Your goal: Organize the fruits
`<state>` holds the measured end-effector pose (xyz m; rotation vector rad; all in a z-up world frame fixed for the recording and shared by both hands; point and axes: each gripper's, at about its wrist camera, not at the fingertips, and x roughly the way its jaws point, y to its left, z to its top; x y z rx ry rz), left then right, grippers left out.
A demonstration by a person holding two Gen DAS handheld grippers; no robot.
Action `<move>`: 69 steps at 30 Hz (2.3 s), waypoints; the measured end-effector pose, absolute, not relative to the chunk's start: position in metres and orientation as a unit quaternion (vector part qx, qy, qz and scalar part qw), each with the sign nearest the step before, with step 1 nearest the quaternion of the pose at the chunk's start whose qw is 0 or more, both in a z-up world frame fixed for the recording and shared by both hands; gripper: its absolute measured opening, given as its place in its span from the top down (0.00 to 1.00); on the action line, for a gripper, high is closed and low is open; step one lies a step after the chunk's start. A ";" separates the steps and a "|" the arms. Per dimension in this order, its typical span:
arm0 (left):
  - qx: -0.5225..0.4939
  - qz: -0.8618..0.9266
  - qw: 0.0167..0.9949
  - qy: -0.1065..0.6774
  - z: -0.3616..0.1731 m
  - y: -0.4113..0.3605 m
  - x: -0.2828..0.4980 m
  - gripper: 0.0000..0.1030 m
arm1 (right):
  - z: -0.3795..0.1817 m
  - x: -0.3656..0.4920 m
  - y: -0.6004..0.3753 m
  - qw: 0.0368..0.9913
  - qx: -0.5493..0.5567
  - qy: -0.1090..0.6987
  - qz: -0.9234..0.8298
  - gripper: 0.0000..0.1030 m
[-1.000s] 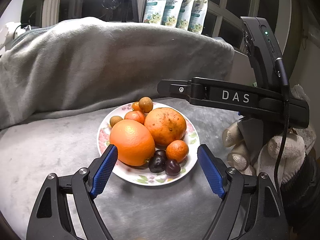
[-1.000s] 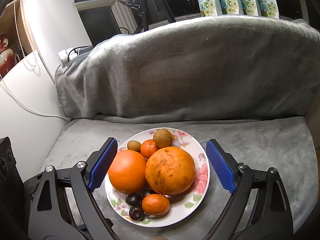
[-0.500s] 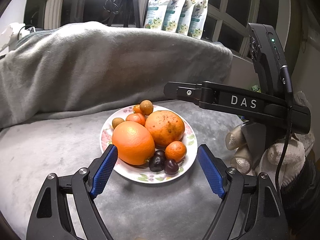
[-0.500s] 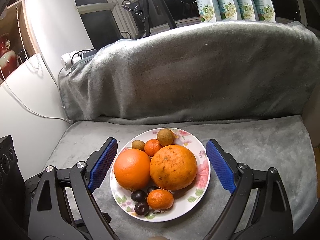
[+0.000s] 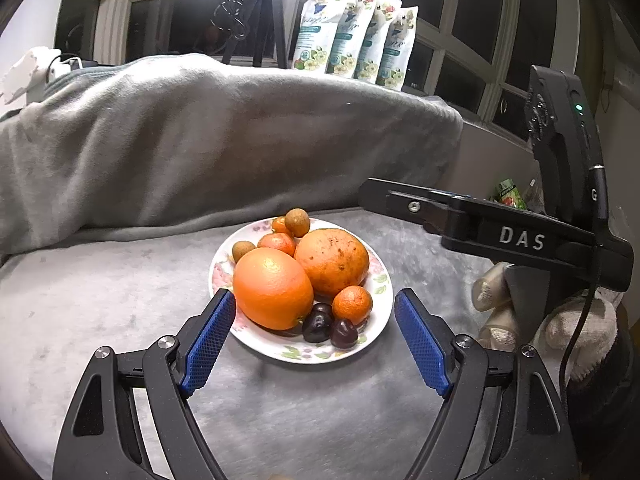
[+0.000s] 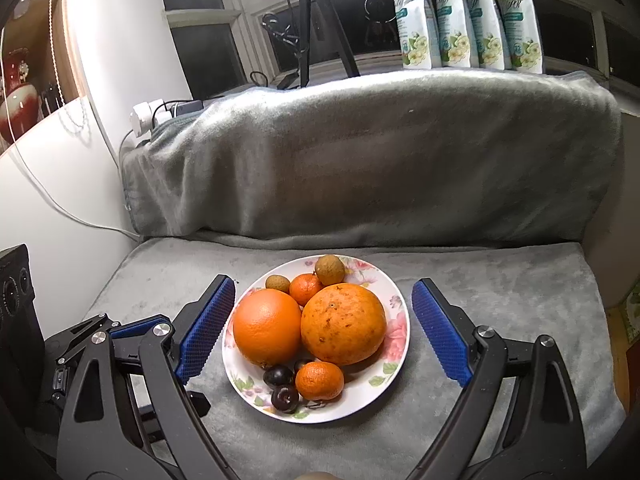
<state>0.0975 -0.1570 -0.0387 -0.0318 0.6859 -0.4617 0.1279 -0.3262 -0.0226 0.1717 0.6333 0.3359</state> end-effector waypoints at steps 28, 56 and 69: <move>-0.007 -0.179 0.935 0.307 -0.027 -0.126 0.075 0.20 | -0.007 0.060 -0.327 0.958 0.060 0.260 0.104 0.00; -0.003 -0.142 0.945 0.296 -0.021 -0.113 0.066 0.13 | -0.016 0.048 -0.335 0.957 0.078 0.270 0.072 0.00; 0.001 -0.136 0.945 0.296 -0.016 -0.113 0.063 0.13 | -0.017 0.047 -0.337 0.955 0.085 0.275 0.072 0.00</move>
